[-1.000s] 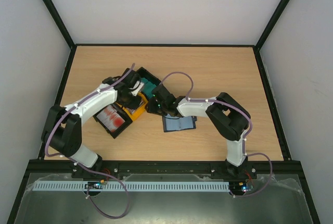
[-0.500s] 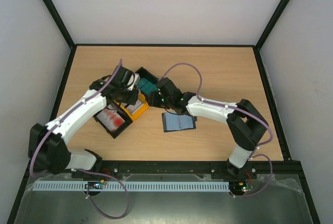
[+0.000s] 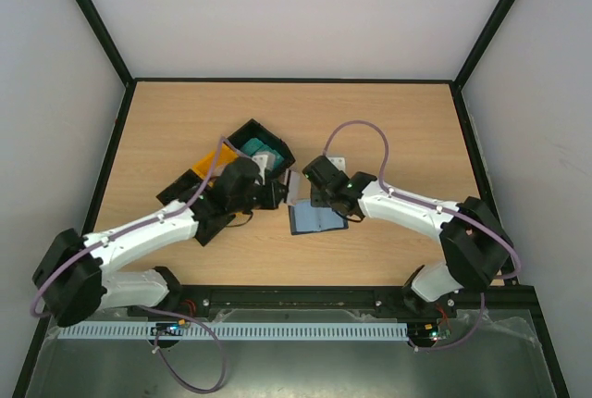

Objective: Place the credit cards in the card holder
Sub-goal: Insert the credit card into the card holder.

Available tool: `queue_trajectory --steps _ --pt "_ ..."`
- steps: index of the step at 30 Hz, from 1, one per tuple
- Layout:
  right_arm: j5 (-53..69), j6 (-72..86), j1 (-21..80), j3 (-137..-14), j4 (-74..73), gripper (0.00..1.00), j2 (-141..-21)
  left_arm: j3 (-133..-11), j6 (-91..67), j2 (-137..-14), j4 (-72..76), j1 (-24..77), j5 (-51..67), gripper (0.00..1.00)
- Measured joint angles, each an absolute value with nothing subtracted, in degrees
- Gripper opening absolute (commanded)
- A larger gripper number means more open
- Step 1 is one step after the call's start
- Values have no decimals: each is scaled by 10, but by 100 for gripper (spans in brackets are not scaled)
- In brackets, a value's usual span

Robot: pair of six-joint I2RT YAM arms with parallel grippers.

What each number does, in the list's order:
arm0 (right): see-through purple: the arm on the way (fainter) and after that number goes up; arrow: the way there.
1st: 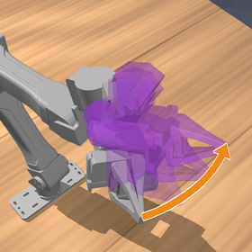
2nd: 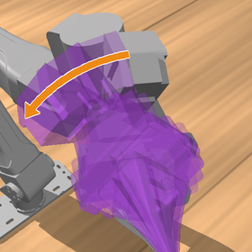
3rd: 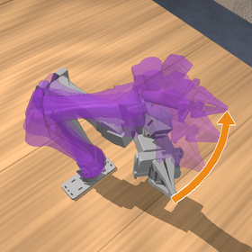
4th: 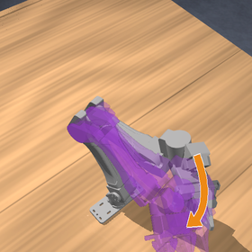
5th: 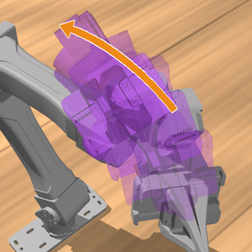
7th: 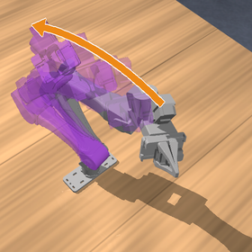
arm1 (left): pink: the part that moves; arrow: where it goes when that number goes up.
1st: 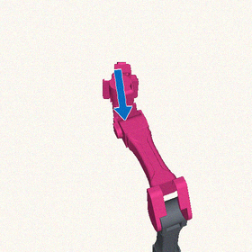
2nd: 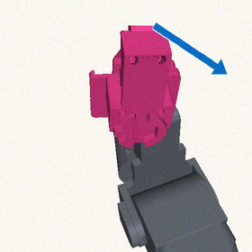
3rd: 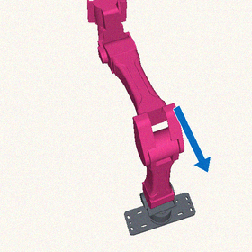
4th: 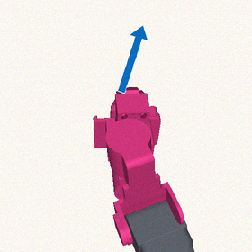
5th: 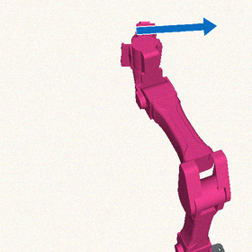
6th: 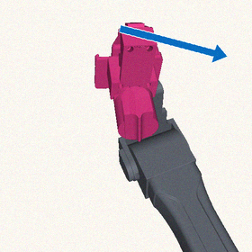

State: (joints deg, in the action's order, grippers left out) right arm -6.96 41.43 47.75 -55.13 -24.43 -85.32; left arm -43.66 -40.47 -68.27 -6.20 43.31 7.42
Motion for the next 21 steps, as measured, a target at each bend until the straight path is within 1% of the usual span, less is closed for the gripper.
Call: queue_trajectory --steps 3,6,9,17,21 --pt "-85 420 472 -521 -272 48 -853 -412 -471 -711 18 475 60 2" --pt "-91 426 454 -497 -281 47 -853 -371 -531 -742 104 489 48 2" --pt "-89 425 434 -481 -278 47 -853 -349 -564 -780 154 500 31 2" --pt "-31 406 398 -423 -248 46 -860 -324 -634 -861 285 533 12 2" --pt "-2 397 385 -415 -226 45 -859 -310 -659 -893 320 551 0 2"
